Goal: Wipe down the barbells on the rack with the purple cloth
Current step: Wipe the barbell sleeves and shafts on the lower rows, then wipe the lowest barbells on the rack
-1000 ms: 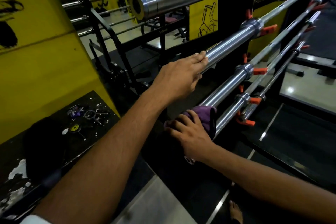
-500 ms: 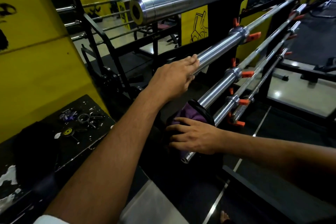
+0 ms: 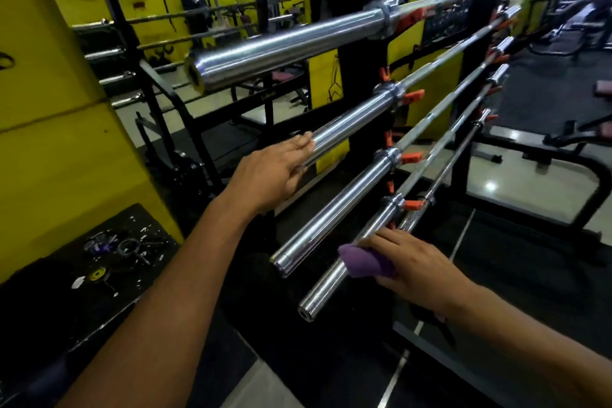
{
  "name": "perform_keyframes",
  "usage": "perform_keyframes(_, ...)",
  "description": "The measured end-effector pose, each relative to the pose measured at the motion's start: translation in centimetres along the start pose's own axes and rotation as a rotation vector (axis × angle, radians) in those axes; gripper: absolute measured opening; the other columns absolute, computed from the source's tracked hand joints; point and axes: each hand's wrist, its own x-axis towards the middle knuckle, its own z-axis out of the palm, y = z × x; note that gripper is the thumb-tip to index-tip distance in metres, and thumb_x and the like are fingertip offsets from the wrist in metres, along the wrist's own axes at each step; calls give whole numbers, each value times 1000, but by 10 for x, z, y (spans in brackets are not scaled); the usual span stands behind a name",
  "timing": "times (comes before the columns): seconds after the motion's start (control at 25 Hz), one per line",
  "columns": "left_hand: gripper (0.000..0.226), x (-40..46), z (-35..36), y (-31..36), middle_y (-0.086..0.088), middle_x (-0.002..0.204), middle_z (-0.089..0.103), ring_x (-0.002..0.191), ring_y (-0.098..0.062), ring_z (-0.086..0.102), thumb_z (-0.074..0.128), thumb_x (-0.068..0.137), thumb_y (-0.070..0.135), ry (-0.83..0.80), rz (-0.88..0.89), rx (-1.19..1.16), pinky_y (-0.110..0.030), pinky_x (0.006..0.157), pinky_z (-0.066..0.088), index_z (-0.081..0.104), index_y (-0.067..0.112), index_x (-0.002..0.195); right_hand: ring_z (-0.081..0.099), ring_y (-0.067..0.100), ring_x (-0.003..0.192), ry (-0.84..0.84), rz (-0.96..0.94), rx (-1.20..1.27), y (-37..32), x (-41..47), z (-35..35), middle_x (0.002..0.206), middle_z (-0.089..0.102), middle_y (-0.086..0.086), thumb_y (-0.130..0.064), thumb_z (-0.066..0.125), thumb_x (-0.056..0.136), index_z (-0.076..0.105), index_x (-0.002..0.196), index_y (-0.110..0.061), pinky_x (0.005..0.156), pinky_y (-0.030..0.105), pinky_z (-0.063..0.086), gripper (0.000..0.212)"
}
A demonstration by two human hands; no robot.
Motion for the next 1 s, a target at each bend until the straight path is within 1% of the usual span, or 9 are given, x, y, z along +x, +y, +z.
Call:
perform_keyframes(0.08,56,1,0,15,11,165,18,150,-10,23,45,103,35,-11,-31,165,-46,118,24,26,29,156,55,2,99,68,153,94,10,-33,-12,128,43,-15,-38,73,78,49,130,-36,83,11,47,58)
perform_keyframes(0.16,61,5,13,55,0,162,28,150,-16,25,54,98,37,72,25,269,-61,120,4,33,24,154,59,5,90,133,313,142,22,-70,-27,119,44,-17,-38,73,74,51,127,-36,77,22,54,58)
perform_keyframes(0.24,61,9,36,119,-2,152,46,141,-17,43,66,90,34,109,130,84,-64,119,6,46,22,147,59,3,89,187,404,183,36,-109,-46,109,52,-20,-33,75,70,54,122,-36,76,30,55,56)
perform_keyframes(0.4,55,10,102,246,11,144,54,134,-8,48,59,94,37,-96,158,-381,-49,124,8,47,30,146,64,1,84,346,686,308,68,-205,-93,93,66,-21,-17,81,72,60,109,-38,68,19,51,47)
perform_keyframes(0.52,50,-4,156,323,17,137,59,128,-2,53,59,94,42,-322,85,-611,-37,123,22,48,40,142,65,-1,79,501,953,396,89,-298,-112,86,69,-14,-14,78,78,63,99,-35,61,11,49,34)
perform_keyframes(0.64,46,-16,191,397,21,128,62,118,5,57,62,91,44,-490,52,-739,-28,106,46,52,45,136,65,-5,79,615,1120,434,100,-390,-116,86,69,-11,-6,78,78,61,95,-37,62,7,48,39)
perform_keyframes(0.72,45,-18,204,440,22,131,55,122,3,52,65,93,37,-519,67,-776,-18,104,41,54,38,137,64,-10,80,648,1217,434,102,-435,-114,89,69,-14,-4,79,77,59,95,-40,63,5,48,45)
perform_keyframes(0.84,48,-25,227,504,22,135,46,127,5,42,65,95,34,-593,165,-768,-8,102,29,51,31,141,63,-12,80,684,1376,460,108,-499,-108,91,70,-14,-12,82,78,58,96,-40,62,7,48,40)
perform_keyframes(1.0,48,-26,263,552,23,135,46,130,2,42,63,96,36,-754,214,-775,-13,102,32,49,35,141,65,-4,74,754,1564,412,131,-558,-90,85,69,-11,-27,82,80,58,93,-36,61,16,50,29)
